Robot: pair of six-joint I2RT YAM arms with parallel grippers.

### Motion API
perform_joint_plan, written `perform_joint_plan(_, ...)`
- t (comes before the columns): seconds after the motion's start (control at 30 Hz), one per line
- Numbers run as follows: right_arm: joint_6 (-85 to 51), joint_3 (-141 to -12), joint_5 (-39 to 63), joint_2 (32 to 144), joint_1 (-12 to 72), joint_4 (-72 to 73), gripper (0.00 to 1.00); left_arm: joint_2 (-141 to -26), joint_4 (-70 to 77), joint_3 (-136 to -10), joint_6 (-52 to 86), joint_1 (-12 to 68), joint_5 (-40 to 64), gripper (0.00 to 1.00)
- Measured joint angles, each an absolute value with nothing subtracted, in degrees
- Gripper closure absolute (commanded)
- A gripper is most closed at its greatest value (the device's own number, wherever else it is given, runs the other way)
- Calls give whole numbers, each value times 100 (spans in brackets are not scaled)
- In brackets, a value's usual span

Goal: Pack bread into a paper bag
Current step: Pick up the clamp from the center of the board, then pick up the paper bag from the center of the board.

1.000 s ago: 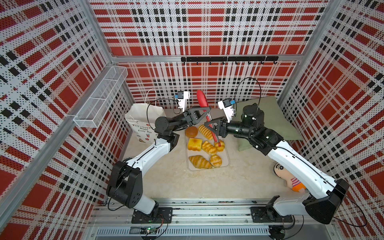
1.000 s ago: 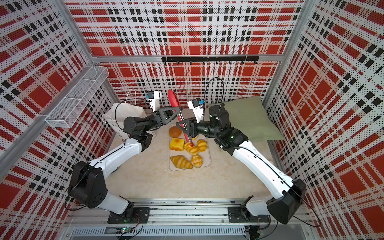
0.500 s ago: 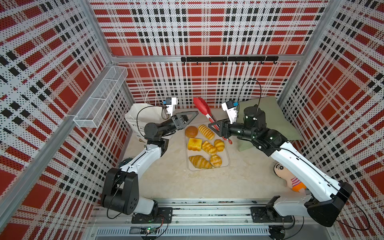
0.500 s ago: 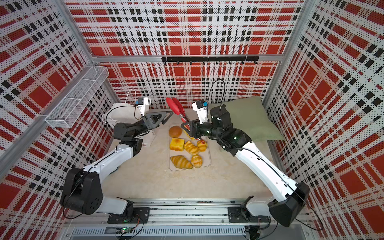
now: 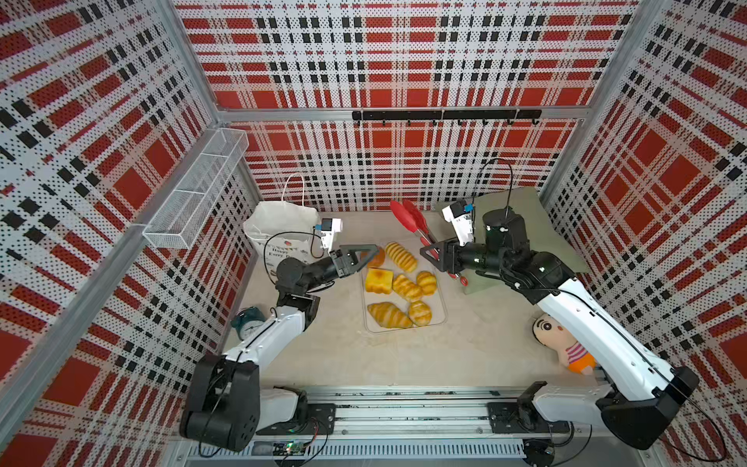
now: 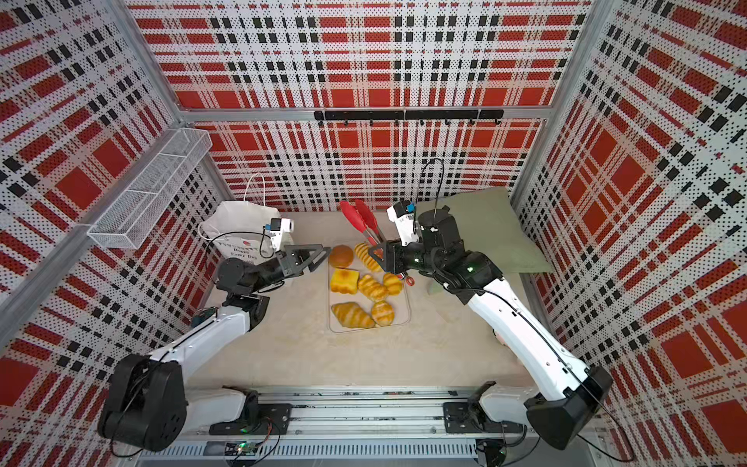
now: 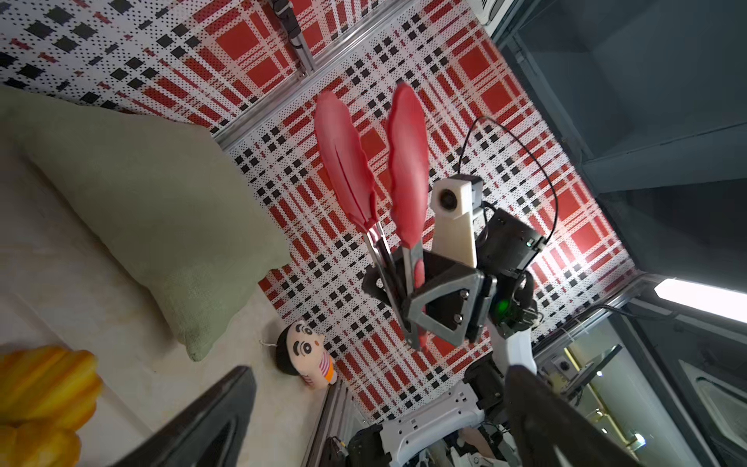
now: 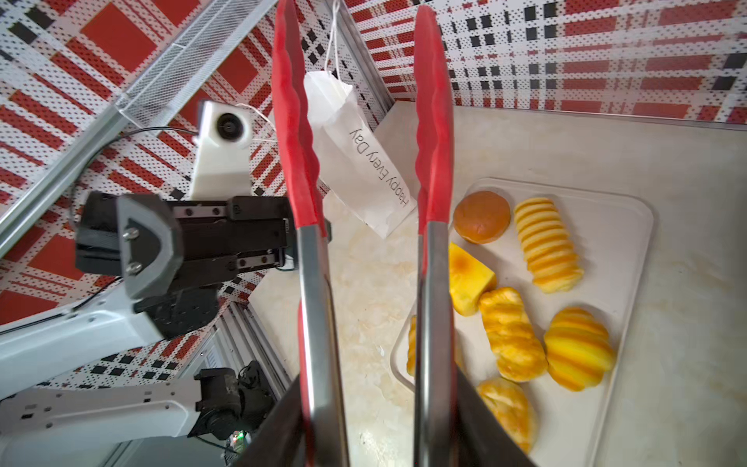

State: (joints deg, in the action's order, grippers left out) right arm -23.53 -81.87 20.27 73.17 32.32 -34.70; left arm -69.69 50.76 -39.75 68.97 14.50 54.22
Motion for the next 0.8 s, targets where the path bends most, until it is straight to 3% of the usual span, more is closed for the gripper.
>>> perform_joint_plan(0.2, -2078, -8138, 2008, 7317, 2888, -3889, 51, -6119, 1232, -4663, 4668, 2687, 3859, 1)
perform_joint_plan(0.3, -1944, -8029, 2014, 7299, 2873, -4036, 52, -5537, -1, -4536, 4211, 2770, 3094, 1)
perform_joint_plan(0.4, -1828, -7736, 2010, 7227, 2867, -4119, 51, -4698, -1236, -4438, 3966, 2342, 2209, 1)
perform_joint_plan(0.57, -1608, -7220, 1824, 7015, 2842, -4436, 51, -3730, -3105, -4906, 3461, 696, 989, 1)
perform_joint_plan(0.67, -1500, -7004, 1706, 6838, 2823, -4584, 50, -3997, -3684, -5323, 3114, 19, 613, 1)
perform_joint_plan(0.8, -1389, -6812, 1559, 6591, 2821, -4716, 50, -4757, -3889, -5459, 2941, -298, 497, 1)
